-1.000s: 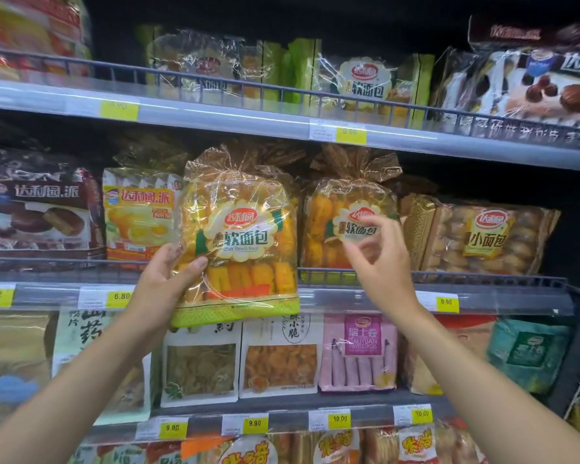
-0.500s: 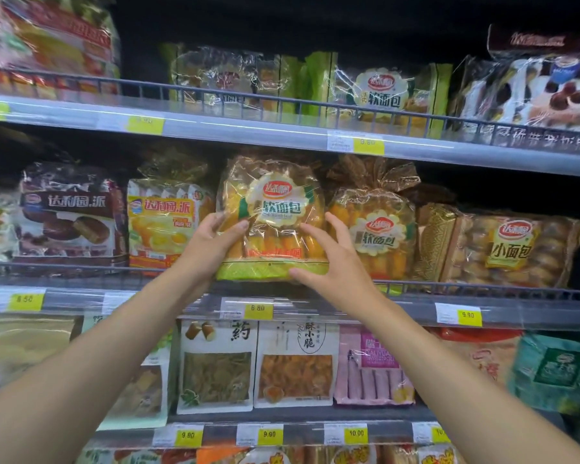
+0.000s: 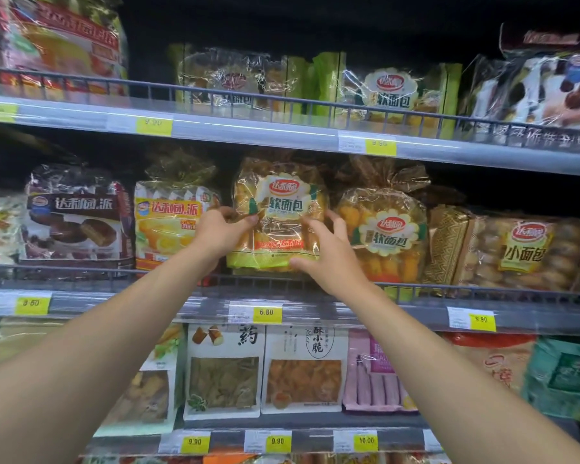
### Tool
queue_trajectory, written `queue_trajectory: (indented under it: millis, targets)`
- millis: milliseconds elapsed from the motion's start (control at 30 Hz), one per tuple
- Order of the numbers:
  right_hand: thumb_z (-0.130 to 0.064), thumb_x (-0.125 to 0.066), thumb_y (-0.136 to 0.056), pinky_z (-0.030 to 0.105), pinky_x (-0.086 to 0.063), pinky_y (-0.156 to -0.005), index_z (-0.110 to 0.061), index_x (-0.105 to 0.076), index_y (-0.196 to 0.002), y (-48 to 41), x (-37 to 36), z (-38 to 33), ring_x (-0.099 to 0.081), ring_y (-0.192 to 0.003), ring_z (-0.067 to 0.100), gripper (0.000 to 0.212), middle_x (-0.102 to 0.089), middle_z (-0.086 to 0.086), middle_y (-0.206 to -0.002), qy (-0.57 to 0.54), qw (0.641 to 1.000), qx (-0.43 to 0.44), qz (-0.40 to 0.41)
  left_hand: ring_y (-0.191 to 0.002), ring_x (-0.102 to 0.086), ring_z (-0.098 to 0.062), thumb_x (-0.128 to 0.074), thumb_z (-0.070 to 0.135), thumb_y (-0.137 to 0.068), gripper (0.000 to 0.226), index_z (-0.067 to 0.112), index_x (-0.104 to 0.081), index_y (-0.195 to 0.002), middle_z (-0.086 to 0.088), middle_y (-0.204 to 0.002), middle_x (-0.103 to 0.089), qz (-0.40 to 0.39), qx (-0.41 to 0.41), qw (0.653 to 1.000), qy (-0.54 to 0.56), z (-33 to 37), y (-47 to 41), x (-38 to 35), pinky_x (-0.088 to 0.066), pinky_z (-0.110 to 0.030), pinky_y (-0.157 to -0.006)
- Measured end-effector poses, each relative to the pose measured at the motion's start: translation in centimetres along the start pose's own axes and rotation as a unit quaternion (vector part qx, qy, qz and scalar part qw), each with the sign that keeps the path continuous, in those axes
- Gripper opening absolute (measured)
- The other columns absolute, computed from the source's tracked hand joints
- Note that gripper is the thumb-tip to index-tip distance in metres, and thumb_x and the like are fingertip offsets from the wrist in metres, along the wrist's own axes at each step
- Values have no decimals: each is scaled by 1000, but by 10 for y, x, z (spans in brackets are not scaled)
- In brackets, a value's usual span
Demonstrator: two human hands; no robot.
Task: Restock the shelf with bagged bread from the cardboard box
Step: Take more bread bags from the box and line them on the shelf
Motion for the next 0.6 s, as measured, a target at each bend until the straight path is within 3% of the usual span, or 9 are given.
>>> queue_trajectory:
  millis: [100, 233, 333, 467, 600]
  targets:
    - [-36, -83, -81, 39, -44, -107, -35, -40, -147, -4, -3, 1, -47, -136, 27, 79, -8, -3, -165, 19, 1000, -7, 9, -108, -54, -19, -74, 40, -90, 68, 8, -49, -144, -5, -131, -61, 3, 10, 1000, -4, -3, -2, -6, -46, -31, -90]
    - [-35, -86, -77, 41, -51, -100, -35, -39, -141, -8, -8, 4, -54, -127, 29, 79, -12, 1, -162, 46, 998, -20, 26, -113, -63, -26, -75, 42, -88, 66, 12, -50, -142, -6, -129, -65, 9, 22, 1000, -6, -8, 1, -7, -54, -44, -99]
    - [-32, -88, -74, 39, -51, -100, -33, -40, -139, -6, -12, 6, -52, -129, 27, 80, -15, 2, -161, 42, 998, -21, 35, -111, -61, -21, -71, 39, -92, 59, 12, -52, -141, 1, -129, -64, 15, 20, 999, -22, -11, 4, -10, -53, -36, -92]
    - [-32, -86, -75, 37, -49, -103, -34, -39, -137, 0, -16, 8, -44, -137, 26, 77, -16, 1, -160, 37, 999, -13, 37, -103, -60, -18, -67, 34, -95, 44, 14, -59, -133, 5, -111, -64, 16, 11, 999, -40, -13, 8, -16, -49, -32, -83]
    - [-37, -74, -84, 44, -42, -112, -32, -43, -136, 6, -16, 10, -37, -143, 28, 61, -24, 5, -161, 26, 999, -15, 40, -105, -63, -23, -66, 40, -94, 41, 17, -62, -128, 0, -116, -69, 7, 0, 996, -92, -15, 17, -17, -54, -42, -95]
Point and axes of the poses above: each hand's wrist, its own y-axis away from the middle knuckle, its own x-axis out of the back of the hand, z = x × y, the point moved 10 cm from there along -y, towards the middle knuckle
